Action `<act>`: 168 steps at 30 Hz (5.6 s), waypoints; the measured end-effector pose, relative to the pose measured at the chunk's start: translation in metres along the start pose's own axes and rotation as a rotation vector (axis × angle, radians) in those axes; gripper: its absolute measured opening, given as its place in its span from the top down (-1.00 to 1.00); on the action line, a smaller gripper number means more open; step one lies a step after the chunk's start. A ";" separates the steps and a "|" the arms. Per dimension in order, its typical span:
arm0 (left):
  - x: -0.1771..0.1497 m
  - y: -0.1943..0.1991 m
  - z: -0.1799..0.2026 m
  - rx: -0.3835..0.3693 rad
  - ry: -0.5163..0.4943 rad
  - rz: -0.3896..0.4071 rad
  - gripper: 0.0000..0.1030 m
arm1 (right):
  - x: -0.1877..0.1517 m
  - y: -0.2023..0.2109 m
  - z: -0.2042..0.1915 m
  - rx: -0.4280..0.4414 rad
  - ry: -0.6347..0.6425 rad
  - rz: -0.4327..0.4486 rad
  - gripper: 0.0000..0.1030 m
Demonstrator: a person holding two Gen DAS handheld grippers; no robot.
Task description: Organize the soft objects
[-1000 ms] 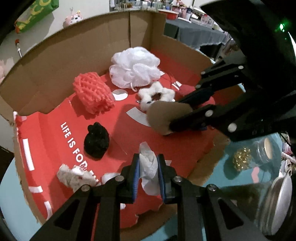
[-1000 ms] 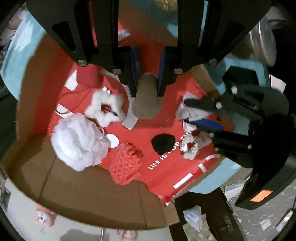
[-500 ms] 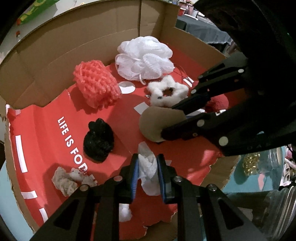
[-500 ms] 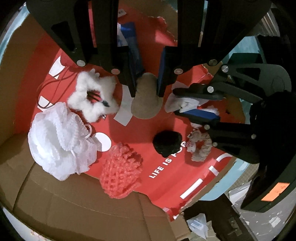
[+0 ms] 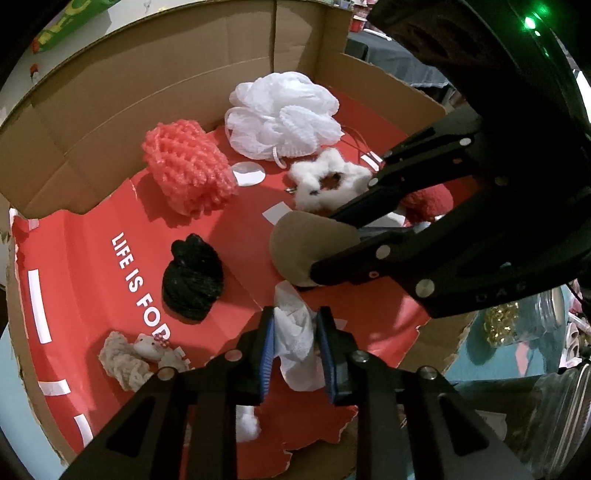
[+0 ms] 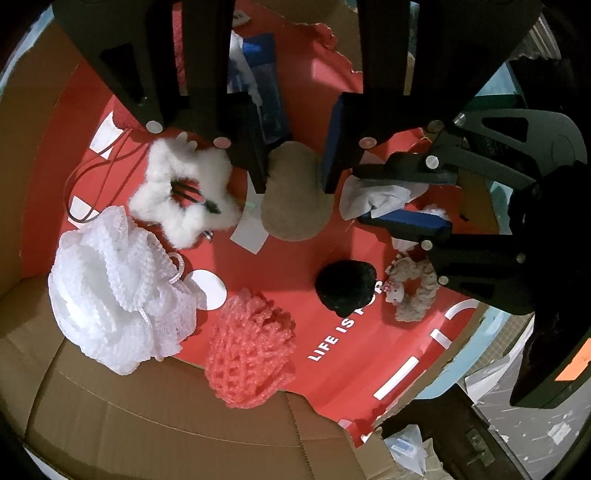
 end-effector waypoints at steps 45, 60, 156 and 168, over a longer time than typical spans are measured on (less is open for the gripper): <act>-0.051 0.083 -0.008 0.246 0.399 0.229 -0.96 | -0.078 0.101 -0.021 -0.334 -0.358 0.210 -0.61; -0.057 0.058 -0.013 0.260 0.452 0.177 -0.96 | -0.087 0.076 -0.013 -0.354 -0.398 0.177 -0.61; -0.060 0.054 -0.018 0.285 0.467 0.174 -0.96 | -0.090 0.070 -0.009 -0.370 -0.409 0.187 -0.61; -0.060 0.054 -0.018 0.286 0.468 0.174 -0.96 | -0.089 0.070 -0.008 -0.371 -0.409 0.188 -0.61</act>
Point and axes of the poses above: each gripper's, at about its wrist camera, not at the fingertips, and y roughly against the way its jaws point, z to its right, x to its top, the point moved 4 cm from there along -y, roughly the way its jaws point, and after that the axes turned 6 degrees about y, right-handed, at the moved point
